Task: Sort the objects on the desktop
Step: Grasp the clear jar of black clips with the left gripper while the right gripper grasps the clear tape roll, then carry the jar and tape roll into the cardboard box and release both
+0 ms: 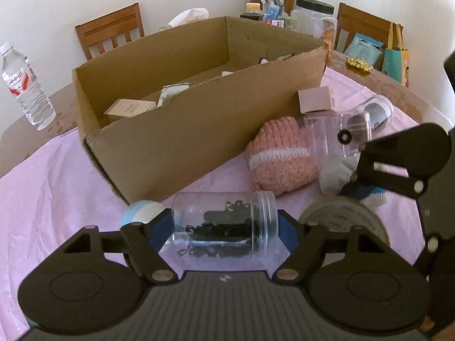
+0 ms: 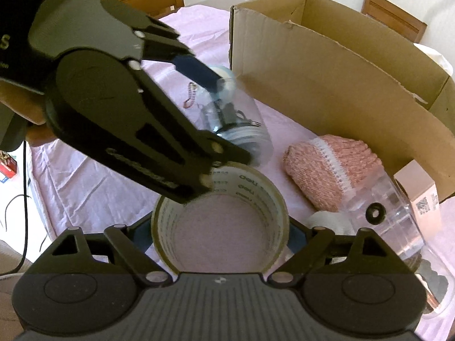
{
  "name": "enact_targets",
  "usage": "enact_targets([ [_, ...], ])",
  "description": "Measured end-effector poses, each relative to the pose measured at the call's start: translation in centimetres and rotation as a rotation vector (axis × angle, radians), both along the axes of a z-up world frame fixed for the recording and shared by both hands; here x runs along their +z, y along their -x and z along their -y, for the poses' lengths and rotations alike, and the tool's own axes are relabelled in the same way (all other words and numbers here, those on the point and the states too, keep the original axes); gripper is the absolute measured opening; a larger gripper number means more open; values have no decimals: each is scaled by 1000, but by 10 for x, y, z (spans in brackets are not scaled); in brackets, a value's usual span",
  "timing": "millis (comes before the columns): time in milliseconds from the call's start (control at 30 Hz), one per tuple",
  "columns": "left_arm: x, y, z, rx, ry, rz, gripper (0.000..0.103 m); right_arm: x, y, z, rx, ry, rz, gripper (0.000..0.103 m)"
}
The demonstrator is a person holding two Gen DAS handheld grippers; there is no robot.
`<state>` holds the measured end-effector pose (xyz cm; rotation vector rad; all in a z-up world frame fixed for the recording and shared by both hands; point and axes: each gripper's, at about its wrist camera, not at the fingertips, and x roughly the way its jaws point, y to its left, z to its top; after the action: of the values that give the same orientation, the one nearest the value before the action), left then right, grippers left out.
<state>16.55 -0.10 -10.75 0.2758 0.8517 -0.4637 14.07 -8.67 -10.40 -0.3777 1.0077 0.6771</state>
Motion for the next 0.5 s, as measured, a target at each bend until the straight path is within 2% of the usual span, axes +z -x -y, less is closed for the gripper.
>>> enact_targets([
  [100,1,-4,1,-11,16,-23,75,-1,0,-2,-1,8,3,87],
  [367,13,0,-8,-12,72,-90,75,8,2,7,-13,6,-10,87],
  [500,27,4,-11,-24,70,-81,75,18,1,14,-18,-16,-21,87],
])
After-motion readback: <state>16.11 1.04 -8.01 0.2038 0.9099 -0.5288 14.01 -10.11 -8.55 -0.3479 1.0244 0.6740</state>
